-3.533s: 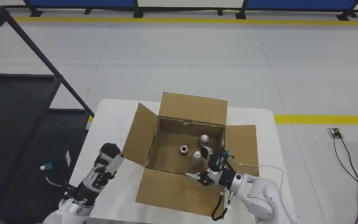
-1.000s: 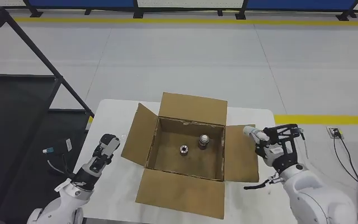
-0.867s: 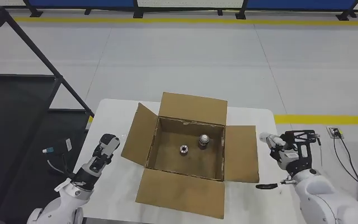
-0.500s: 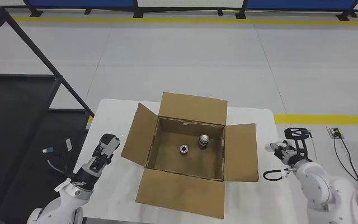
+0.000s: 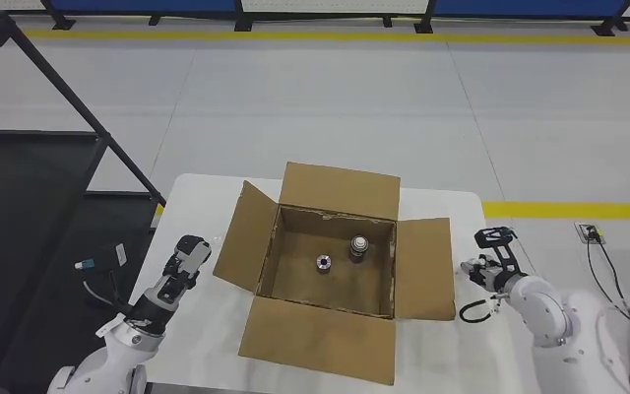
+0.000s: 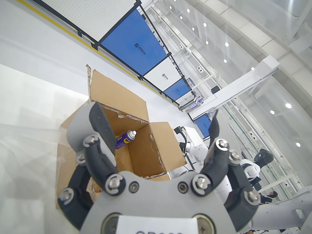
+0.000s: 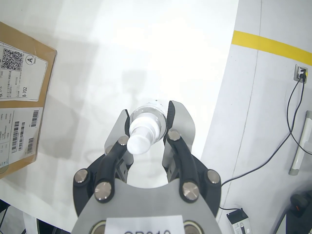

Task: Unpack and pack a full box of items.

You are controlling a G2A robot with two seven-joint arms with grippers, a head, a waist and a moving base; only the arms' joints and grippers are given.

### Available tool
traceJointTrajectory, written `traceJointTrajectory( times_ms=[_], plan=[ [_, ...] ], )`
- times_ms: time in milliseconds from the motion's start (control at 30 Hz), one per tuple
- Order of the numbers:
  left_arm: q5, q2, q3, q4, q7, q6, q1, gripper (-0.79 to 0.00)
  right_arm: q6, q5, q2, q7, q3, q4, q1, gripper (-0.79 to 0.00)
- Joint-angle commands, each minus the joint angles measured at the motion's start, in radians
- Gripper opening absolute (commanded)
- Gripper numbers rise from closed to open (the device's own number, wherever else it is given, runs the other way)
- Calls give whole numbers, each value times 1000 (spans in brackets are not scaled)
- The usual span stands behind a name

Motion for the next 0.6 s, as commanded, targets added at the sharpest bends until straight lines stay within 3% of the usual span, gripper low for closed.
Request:
traceJointTrajectory(
  times_ms=[0,33,200,333,567],
  plan=[
    [0,0,0,0,0,0,0,0,-1,1,1,2,-11,10,7,-348],
    [0,0,0,0,0,0,0,0,0,2,2,1,-15,14,11,-200],
    [0,0,0,0,0,0,0,0,7,0,7,2,-30,26,24,-157],
    [0,0,0,0,0,0,0,0,23,5,11,-17,-25,8,15,-9],
    [0,0,0,0,0,0,0,0,56,39,17,-130,23,-141,-97,0]
  ],
)
